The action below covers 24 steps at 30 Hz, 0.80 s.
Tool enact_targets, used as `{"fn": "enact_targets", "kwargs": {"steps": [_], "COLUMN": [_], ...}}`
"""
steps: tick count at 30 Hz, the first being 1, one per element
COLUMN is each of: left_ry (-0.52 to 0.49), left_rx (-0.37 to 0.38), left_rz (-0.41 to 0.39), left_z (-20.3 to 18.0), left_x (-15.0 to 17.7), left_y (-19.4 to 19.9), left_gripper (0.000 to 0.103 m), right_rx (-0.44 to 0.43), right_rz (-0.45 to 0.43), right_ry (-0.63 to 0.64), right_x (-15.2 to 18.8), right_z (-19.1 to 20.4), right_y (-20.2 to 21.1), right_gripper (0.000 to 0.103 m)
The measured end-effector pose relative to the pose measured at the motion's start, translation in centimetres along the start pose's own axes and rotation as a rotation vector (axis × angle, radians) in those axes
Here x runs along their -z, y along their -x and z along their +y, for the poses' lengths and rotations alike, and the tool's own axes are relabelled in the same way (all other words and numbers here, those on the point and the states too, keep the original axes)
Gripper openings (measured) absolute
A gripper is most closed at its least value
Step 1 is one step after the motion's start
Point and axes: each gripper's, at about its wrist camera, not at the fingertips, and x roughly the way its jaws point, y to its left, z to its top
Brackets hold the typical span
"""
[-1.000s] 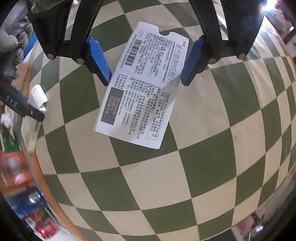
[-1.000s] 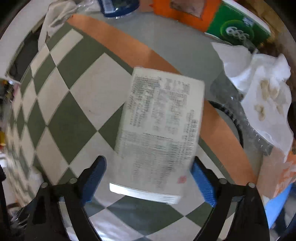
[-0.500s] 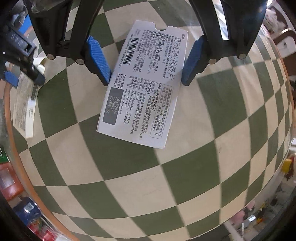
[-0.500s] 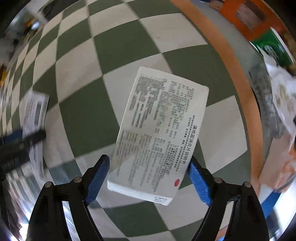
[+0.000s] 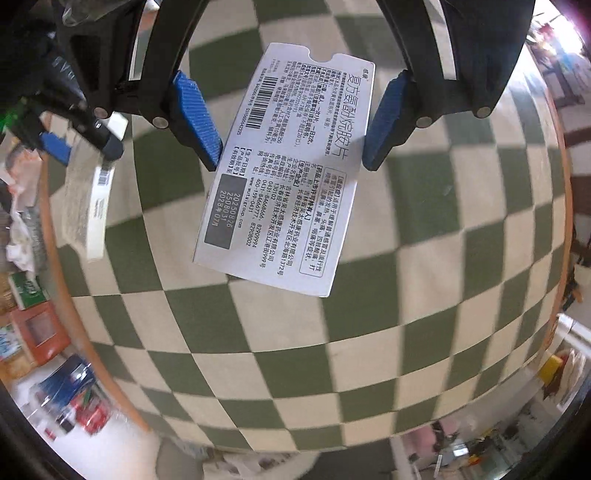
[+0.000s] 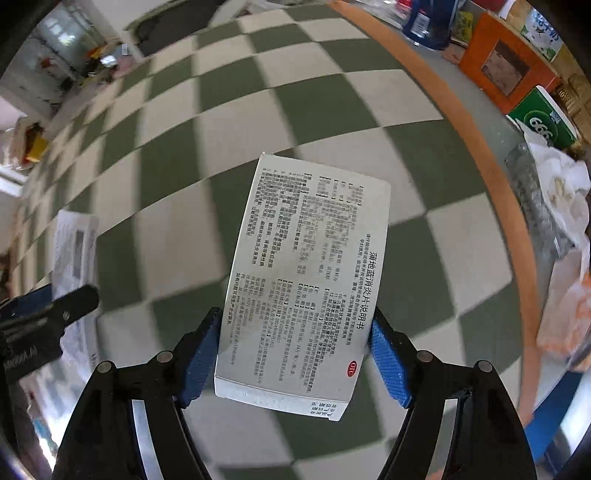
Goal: Collect trash
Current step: 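Carry the leaflet and medicine box over the bin and release both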
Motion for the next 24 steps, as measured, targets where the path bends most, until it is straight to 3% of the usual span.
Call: {"fn": "enact_targets", "kwargs": {"steps": [3, 6, 8, 12, 19, 24], "left_ry": [0.035, 0.061, 0.068, 0.088, 0.127, 0.200], "left_rx": [0.034, 0.073, 0.092, 0.122, 0.173, 0.172], "left_rz": [-0.049, -0.084, -0.099, -0.078, 0.033, 0.121], "left_z": [2.4, 5.3, 5.8, 7.7, 11.0, 13.2], "left_x": [3.8, 7.7, 9.1, 15.8, 27.4, 32.3], "left_y": [3.0, 6.2, 7.0, 7.0, 5.9, 1.2], "left_gripper": [0.075, 0.075, 0.075, 0.075, 0.075, 0.075], "right_rx": [-0.035, -0.053, -0.066, -0.083, -0.116, -0.136], "right_rz": [-0.038, -0.096, -0.132, -0.153, -0.061, 0.042], "right_ry": [0.034, 0.067, 0.078, 0.069, 0.029, 0.042], "right_x": [3.8, 10.0, 14.3, 21.0, 37.0, 43.0], "right_z": [1.6, 4.7, 6.0, 8.9, 10.2, 10.1], "right_y": [2.5, 6.0, 8.3, 10.2, 10.4, 6.1], "right_gripper": [0.078, 0.078, 0.078, 0.078, 0.078, 0.078]}}
